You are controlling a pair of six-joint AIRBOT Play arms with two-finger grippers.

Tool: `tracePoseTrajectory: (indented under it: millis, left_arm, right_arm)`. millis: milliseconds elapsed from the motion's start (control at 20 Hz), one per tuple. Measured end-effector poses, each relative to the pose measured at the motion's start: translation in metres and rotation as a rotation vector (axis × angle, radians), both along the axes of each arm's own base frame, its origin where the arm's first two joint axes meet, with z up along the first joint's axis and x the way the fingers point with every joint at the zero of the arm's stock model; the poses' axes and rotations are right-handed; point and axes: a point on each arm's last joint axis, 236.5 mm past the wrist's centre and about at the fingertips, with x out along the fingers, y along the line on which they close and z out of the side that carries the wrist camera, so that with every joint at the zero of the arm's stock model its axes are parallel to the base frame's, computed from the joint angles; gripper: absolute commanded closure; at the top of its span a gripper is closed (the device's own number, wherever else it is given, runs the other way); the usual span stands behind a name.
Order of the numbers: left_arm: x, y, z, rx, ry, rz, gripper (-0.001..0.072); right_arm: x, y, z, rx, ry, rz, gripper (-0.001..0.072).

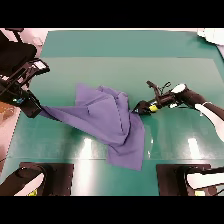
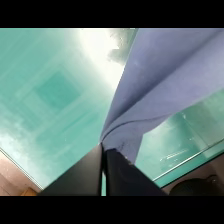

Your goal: Fold the shirts.

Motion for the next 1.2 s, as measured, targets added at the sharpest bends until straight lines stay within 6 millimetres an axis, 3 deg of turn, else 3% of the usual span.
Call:
tracePoseTrajectory:
  millis: [200, 300, 400, 550, 650, 850, 1000, 1200]
  left_arm:
    - [0.001, -0.007, 0.001, -0.027, -0.006, -0.008, 0.0685]
    - [0.004, -0.012, 0.004, -0.051, -0.020, -0.014, 0.0685]
    - [0.013, -0.016, 0.012, -0.070, -0.067, -0.016, 0.0685]
    - [0.039, -0.023, 0.042, -0.106, -0.219, -0.017, 0.0685]
    - [0.064, -0.025, 0.077, -0.126, -0.378, -0.013, 0.0685]
    - [0.104, -0.016, 0.181, -0.128, -0.773, 0.006, 0.0685]
    - [0.108, -0.011, 0.249, -0.131, -0.994, 0.012, 0.0685]
    - [0.098, 0.004, 0.305, -0.076, -1.156, 0.025, 0.0685]
  right_arm:
    - [-0.001, 0.007, 0.007, 0.019, 0.002, 0.008, 0.0697]
    - [0.004, 0.007, 0.024, 0.041, -0.032, -0.011, 0.0698]
    - [0.021, 0.000, 0.055, 0.081, -0.105, -0.080, 0.0698]
    - [0.053, -0.027, 0.126, 0.173, -0.259, -0.234, 0.0699]
    - [0.072, -0.058, 0.183, 0.216, -0.394, -0.335, 0.0698]
    - [0.084, -0.129, 0.304, 0.241, -0.670, -0.495, 0.0697]
    - [0.073, -0.170, 0.375, 0.225, -0.827, -0.575, 0.0697]
    - [0.051, -0.195, 0.438, 0.185, -0.963, -0.605, 0.0697]
